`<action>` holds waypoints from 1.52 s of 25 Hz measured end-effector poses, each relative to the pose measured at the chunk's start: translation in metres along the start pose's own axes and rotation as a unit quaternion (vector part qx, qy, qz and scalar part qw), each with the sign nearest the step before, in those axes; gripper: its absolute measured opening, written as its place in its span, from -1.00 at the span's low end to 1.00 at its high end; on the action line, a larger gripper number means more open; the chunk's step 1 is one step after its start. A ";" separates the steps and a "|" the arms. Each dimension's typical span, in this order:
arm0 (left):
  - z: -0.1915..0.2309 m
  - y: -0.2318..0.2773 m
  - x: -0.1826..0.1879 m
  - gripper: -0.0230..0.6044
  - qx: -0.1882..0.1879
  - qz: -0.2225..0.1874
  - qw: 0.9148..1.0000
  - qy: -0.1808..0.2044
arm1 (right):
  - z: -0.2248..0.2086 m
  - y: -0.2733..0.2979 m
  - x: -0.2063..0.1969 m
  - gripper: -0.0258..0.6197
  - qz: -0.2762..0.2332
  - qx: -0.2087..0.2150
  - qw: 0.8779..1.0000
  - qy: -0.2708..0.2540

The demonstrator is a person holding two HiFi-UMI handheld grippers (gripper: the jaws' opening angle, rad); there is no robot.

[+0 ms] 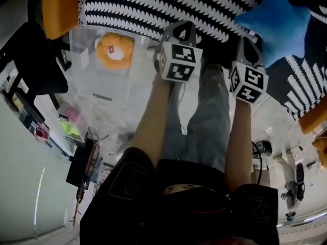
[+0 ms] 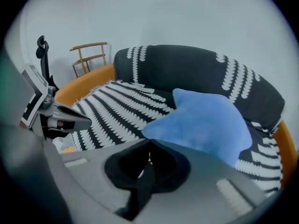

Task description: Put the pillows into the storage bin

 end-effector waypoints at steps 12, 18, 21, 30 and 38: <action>-0.106 0.052 0.076 -0.02 -0.021 0.042 0.984 0.172 | -0.124 -0.016 -0.066 -0.07 0.027 -0.034 0.991 0.124; -0.128 0.079 0.092 0.12 -0.019 0.073 0.969 0.233 | -0.143 0.014 -0.092 0.20 0.087 0.015 0.987 0.133; -0.131 0.094 0.099 0.12 -0.021 0.085 0.966 0.243 | -0.141 0.030 -0.091 0.21 0.101 0.038 0.986 0.127; -0.129 0.117 0.096 0.07 -0.034 0.150 0.947 0.281 | -0.130 0.056 -0.078 0.21 0.123 0.092 0.980 0.126; -0.130 0.128 0.091 -0.25 -0.055 0.179 0.962 0.197 | -0.134 0.055 -0.060 -0.13 0.101 0.091 0.986 0.095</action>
Point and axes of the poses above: the fingertips, and each gripper's own axes: y forward along the fingers, z to its left, x out of its top, the point moved 4 cm from there along -y, backward along the fingers, and after that the axes turned 12 degrees about z, right-handed, at the moved point
